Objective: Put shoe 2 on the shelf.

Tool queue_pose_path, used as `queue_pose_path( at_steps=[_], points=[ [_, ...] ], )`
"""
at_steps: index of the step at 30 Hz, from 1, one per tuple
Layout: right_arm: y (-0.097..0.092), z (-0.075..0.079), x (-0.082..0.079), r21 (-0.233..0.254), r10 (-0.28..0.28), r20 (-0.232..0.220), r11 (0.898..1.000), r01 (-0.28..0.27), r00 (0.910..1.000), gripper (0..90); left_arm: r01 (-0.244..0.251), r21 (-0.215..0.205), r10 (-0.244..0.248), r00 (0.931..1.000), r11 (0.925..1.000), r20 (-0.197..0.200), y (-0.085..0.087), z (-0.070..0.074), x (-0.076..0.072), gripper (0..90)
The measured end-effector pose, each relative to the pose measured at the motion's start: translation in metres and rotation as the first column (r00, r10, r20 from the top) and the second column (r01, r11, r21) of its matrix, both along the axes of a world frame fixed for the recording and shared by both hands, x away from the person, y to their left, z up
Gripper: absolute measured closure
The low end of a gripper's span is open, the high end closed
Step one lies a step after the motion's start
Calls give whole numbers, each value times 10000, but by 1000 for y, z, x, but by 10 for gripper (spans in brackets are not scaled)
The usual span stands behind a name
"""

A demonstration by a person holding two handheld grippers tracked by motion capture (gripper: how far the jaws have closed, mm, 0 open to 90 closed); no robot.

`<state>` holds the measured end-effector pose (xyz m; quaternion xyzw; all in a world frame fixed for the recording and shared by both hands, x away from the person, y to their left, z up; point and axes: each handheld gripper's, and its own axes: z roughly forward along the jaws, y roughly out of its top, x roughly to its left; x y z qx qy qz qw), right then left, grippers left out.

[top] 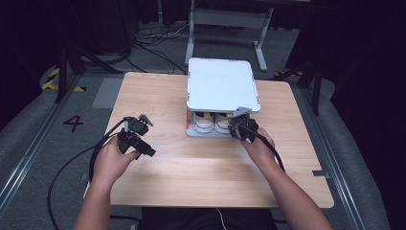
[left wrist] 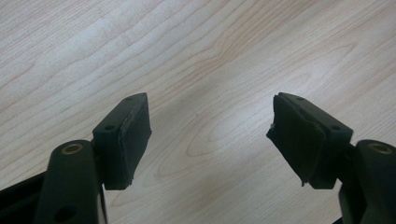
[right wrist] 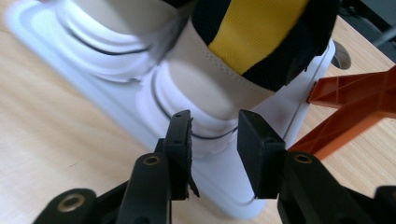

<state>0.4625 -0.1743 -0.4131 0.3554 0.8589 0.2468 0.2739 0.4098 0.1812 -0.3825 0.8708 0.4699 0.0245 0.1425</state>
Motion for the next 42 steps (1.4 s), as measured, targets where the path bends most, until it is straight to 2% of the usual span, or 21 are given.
queue_pose_path(
  at_steps=[3,5,9,14,17,19,20,22,24,25,27,28,30,32,33,35,36,37,38,40,42],
  points=[
    [-10,22,-14,703,325,-260,9971,-306,9991,595,105,38,-106,9998,9999,156,-4,1,4,297],
    [-25,41,-25,1351,547,-143,9895,-523,9984,557,276,38,-277,9994,9996,202,-9,1,5,299],
    [-57,67,-36,2306,328,-93,9726,-298,9994,452,638,98,-641,9974,9979,338,-18,2,8,298],
    [-99,76,-43,2611,-52,-242,9652,113,9997,324,558,352,-589,9939,9978,934,-22,0,3,278],
    [-125,70,-45,3061,251,-317,9519,-142,9992,244,463,596,-547,9876,9971,1470,-18,-3,-4,276],
    [-135,67,-47,3044,20,-221,9525,48,9998,202,367,519,-450,9846,9980,1688,-16,-3,-6,272],
    [-142,62,-50,2700,-255,-310,9623,329,9992,174,297,540,-390,9826,9981,1813,-13,-2,-8,272],
    [-155,59,-52,2060,-96,-381,9784,173,9992,210,234,464,-332,9740,9986,2242,-7,-1,-11,272],
    [-166,52,-58,2069,-286,-30,9779,286,9996,174,105,421,-209,9666,9991,2553,-2,-1,-13,272],
    [-177,42,-62,2111,-259,-54,9771,265,9996,173,38,415,-149,9626,9991,2706,0,-1,-15,271],
    [-187,32,-63,1992,-360,-507,9789,454,9981,175,-178,438,33,9505,9989,3106,9,-7,-21,271],
    [-187,32,-63,1992,-360,-507,9789,454,9981,175,-178,438,33,9505,9989,3106,9,-7,-21,270],
    [-195,23,-65,1845,-649,-454,9802,722,9969,175,-206,308,93,9445,9993,3284,15,-11,-24,269],
    [-200,15,-66,1920,-895,-138,9772,905,9959,172,-393,242,284,9370,9989,3483,20,-17,-26,269],
    [-204,9,-65,2037,-1003,-162,9738,1015,9948,165,-402,208,304,9367,9990,3488,22,-19,-27,268],
    [-208,-2,-62,2227,-1240,-212,9668,1256,9921,161,-567,505,332,9235,9971,3821,26,-27,-27,268],
    [-211,-9,-61,2182,-1339,-232,9664,1357,9907,157,-705,574,428,9206,9959,3881,28,-31,-26,267],
    [-213,-16,-58,1989,-1447,-345,9687,1487,9889,152,-714,555,450,9235,9959,3810,30,-34,-24,264],
    [-215,-22,-56,1785,-1540,-370,9712,1582,9874,151,-763,516,508,9223,9957,3832,31,-37,-24,264],
    [-217,-31,-51,1470,-1705,-197,9741,1715,9852,151,-838,448,613,9265,9955,3712,35,-42,-22,265],
    [-218,-37,-49,1639,-1885,-215,9681,1894,9818,152,-1014,530,746,9251,9934,3723,37,-46,-21,261]
  ],
)
